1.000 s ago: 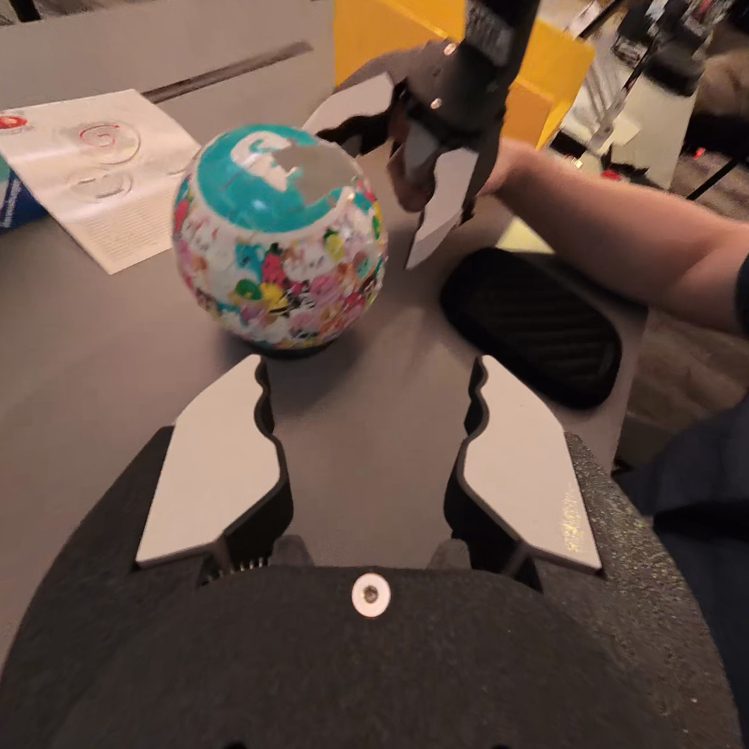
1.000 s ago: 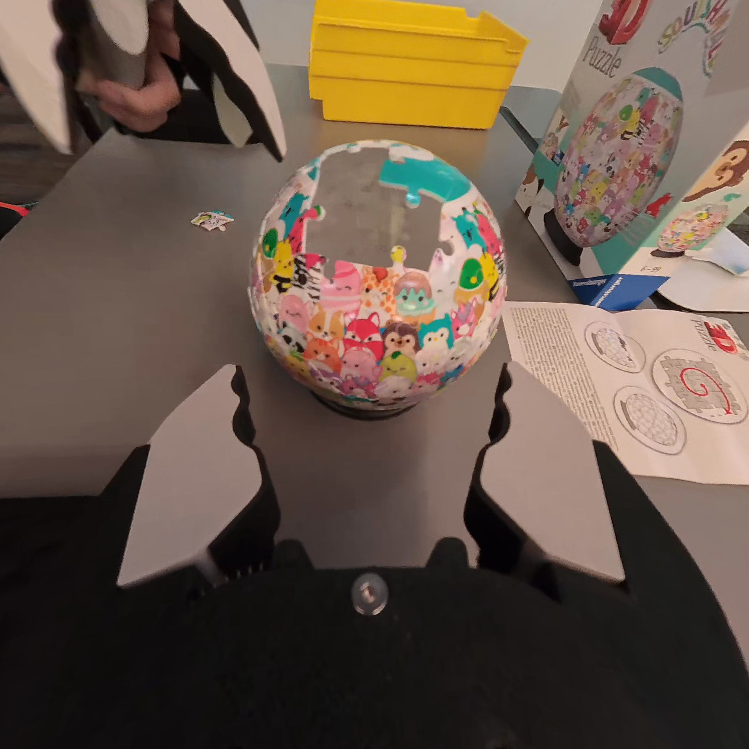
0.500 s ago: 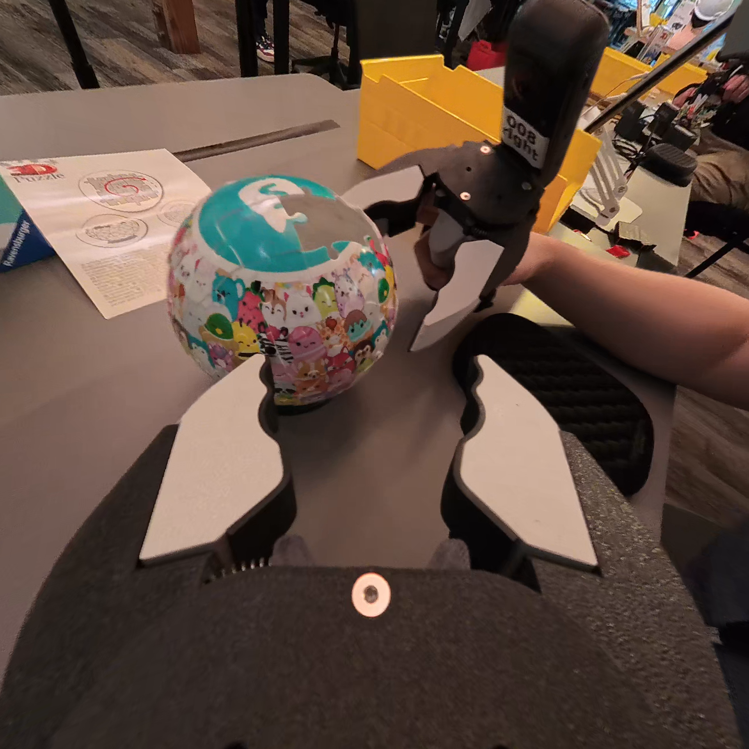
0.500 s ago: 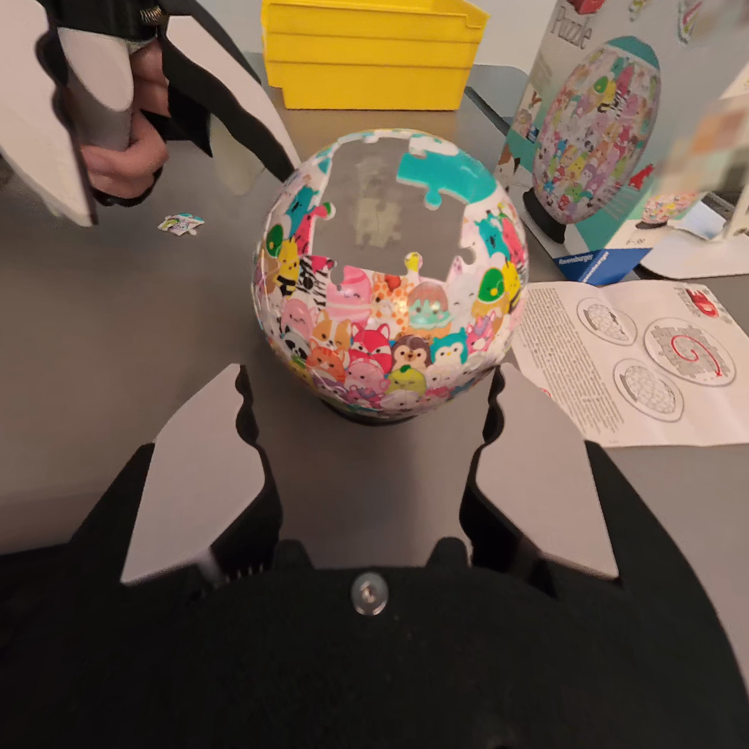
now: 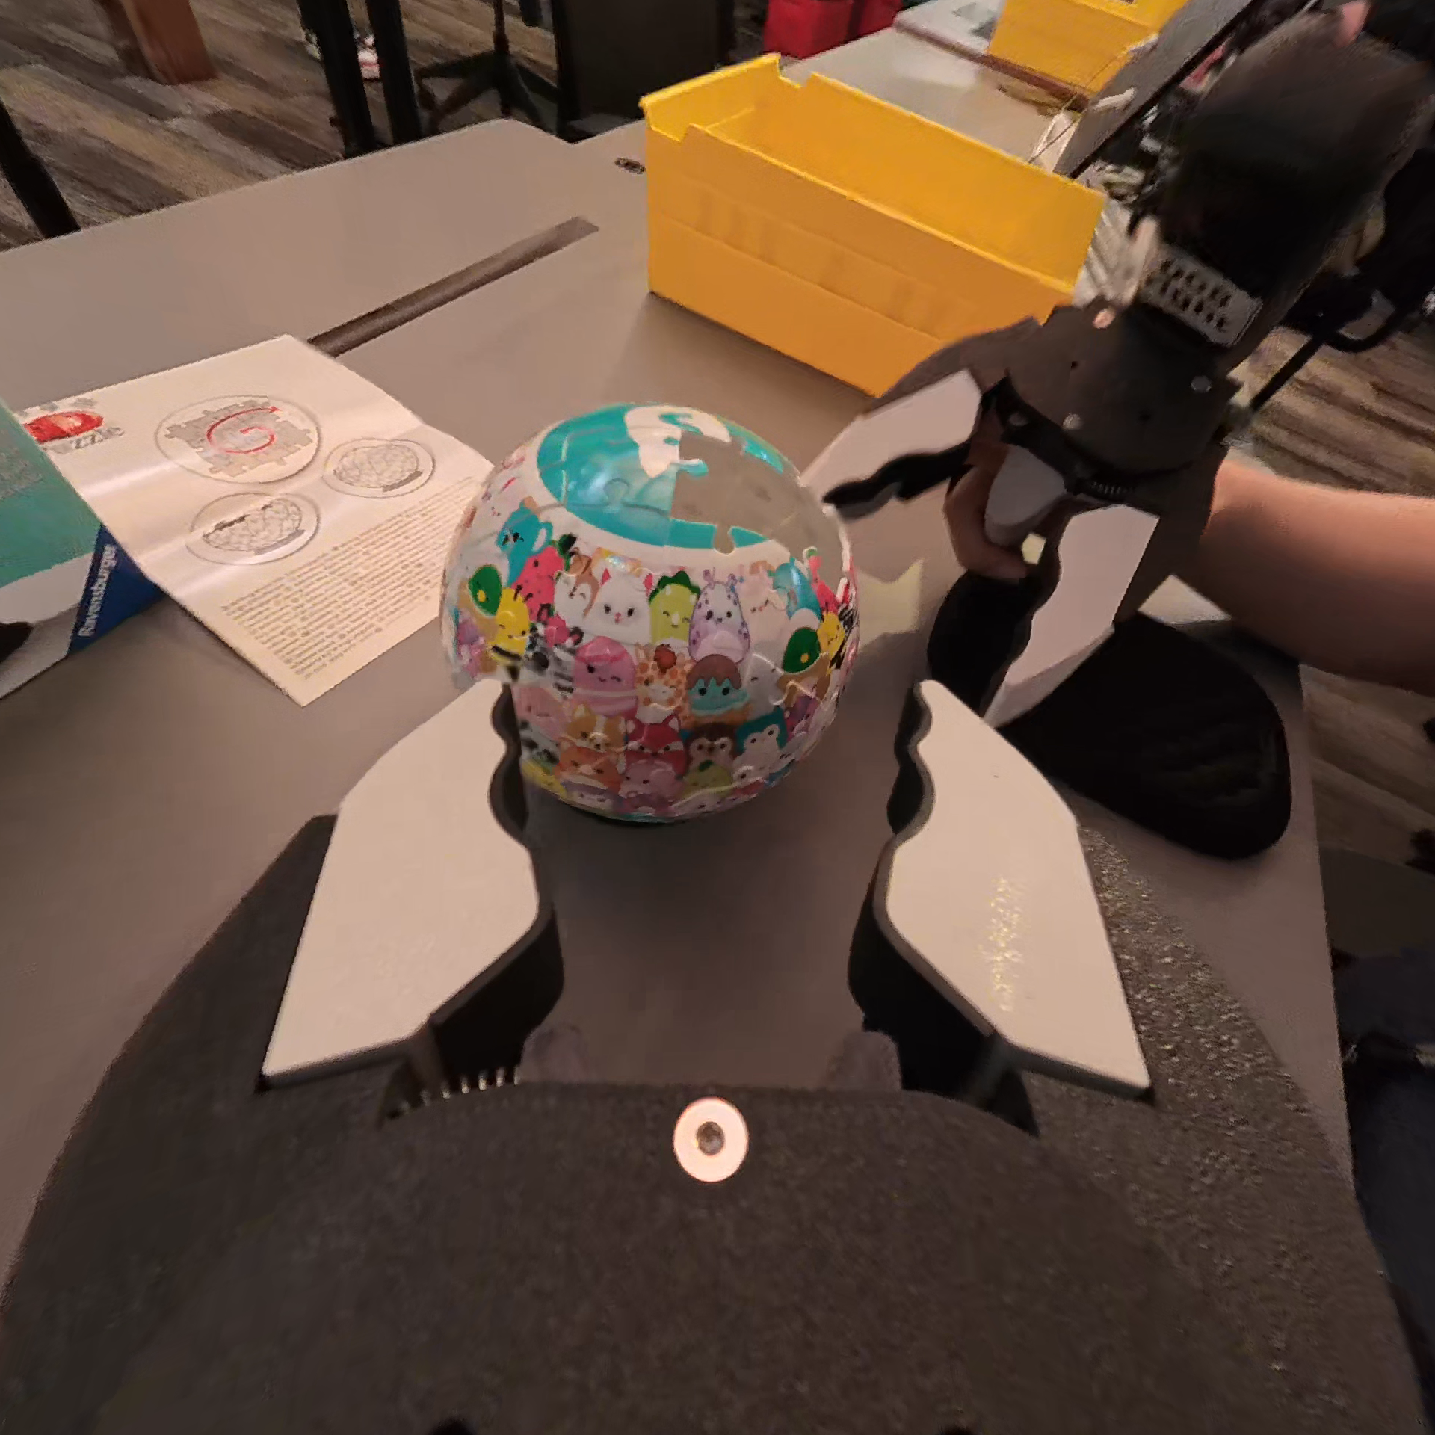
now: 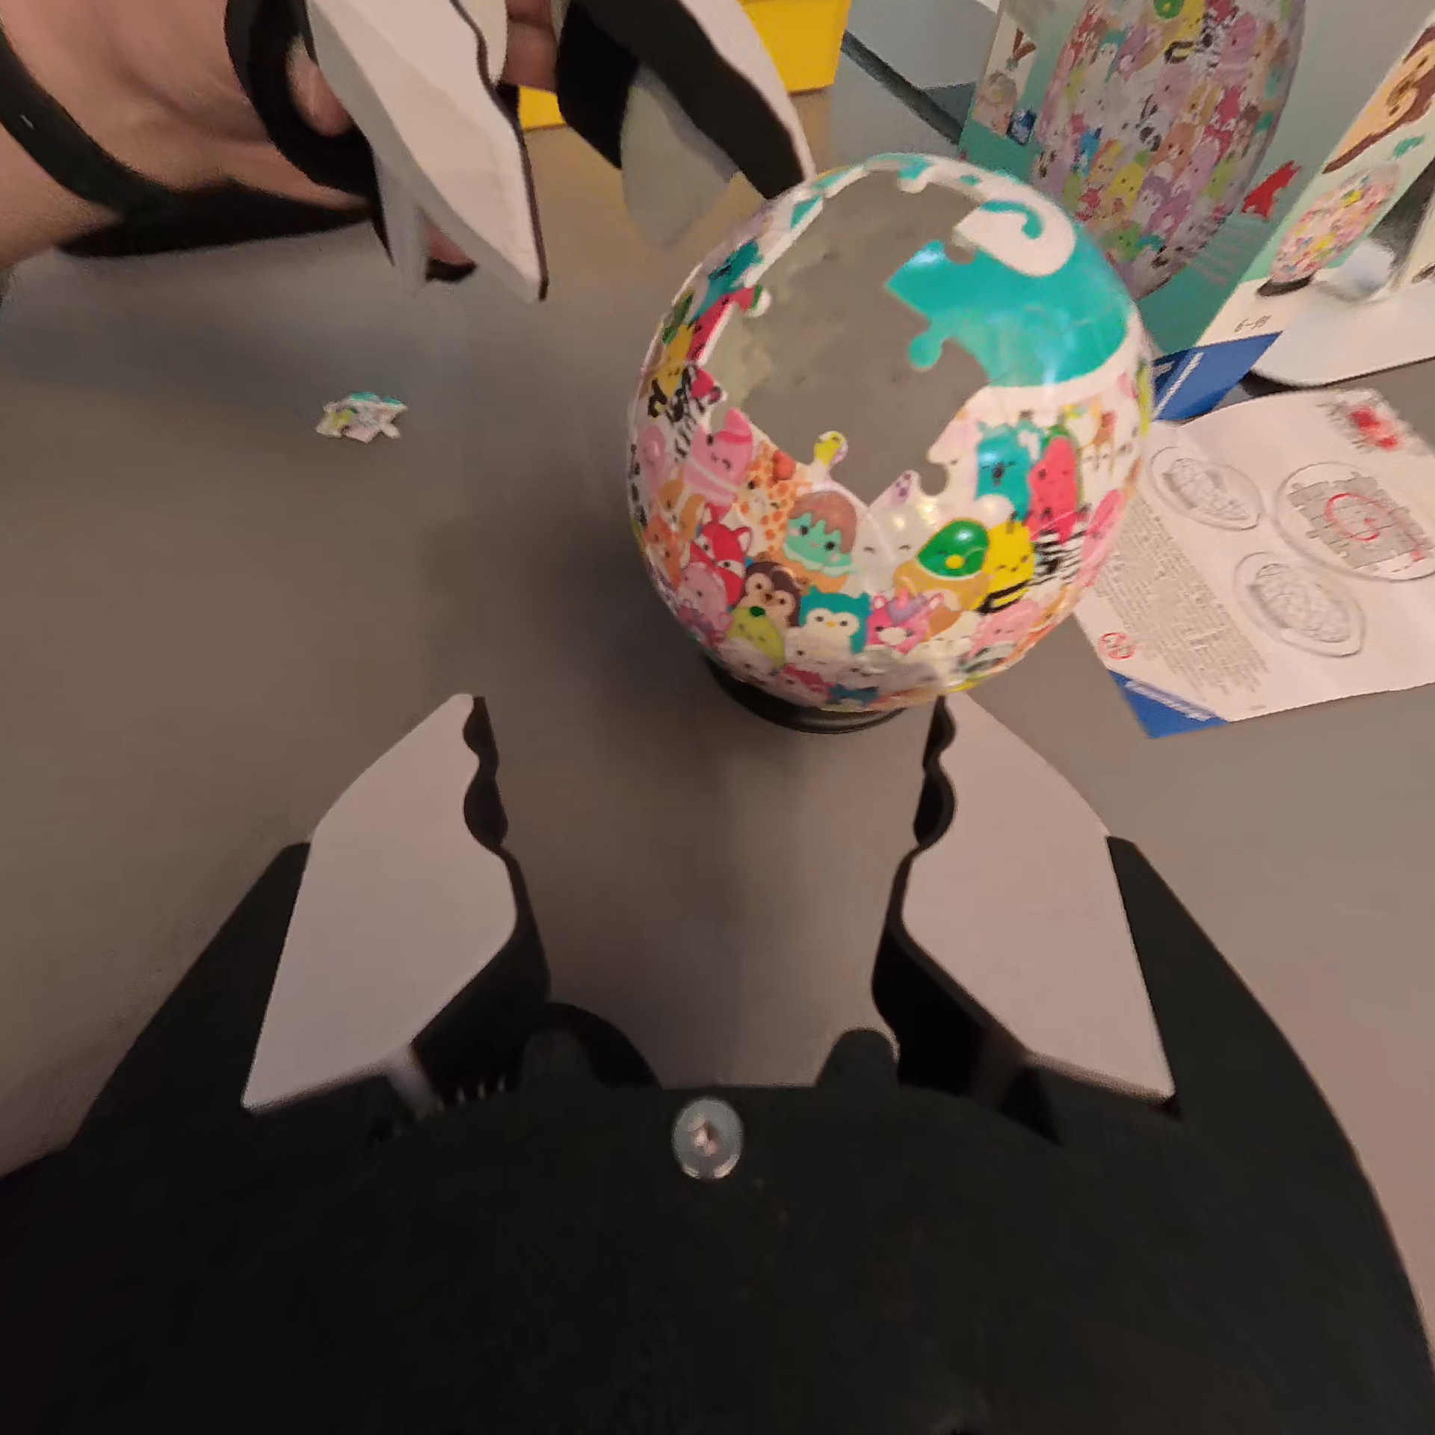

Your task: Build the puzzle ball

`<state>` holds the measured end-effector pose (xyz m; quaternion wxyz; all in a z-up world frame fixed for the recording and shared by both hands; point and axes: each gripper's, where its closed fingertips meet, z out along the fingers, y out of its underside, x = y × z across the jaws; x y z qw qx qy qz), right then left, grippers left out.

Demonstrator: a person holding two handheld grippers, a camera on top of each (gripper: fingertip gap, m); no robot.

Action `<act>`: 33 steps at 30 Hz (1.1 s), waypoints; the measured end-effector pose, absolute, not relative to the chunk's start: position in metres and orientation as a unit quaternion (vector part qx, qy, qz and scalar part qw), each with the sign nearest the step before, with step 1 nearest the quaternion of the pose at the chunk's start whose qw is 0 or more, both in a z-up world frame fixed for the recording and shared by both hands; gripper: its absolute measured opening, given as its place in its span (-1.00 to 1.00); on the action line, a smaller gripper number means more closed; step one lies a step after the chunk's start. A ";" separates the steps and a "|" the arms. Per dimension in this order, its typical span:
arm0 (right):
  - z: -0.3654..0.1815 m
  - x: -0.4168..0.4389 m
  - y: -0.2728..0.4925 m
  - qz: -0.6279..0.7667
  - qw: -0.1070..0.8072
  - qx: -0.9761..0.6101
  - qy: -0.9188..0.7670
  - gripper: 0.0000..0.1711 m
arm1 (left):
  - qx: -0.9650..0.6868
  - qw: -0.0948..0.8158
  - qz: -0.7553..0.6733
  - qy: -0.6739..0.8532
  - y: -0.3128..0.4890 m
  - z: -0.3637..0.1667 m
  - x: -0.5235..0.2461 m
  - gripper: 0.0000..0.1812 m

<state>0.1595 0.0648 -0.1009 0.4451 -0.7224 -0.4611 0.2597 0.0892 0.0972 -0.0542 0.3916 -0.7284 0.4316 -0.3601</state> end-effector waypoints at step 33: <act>-0.086 0.165 0.109 0.125 0.497 -0.661 -0.548 0.24 | -0.692 0.451 -0.281 0.489 0.105 -0.068 0.081 0.08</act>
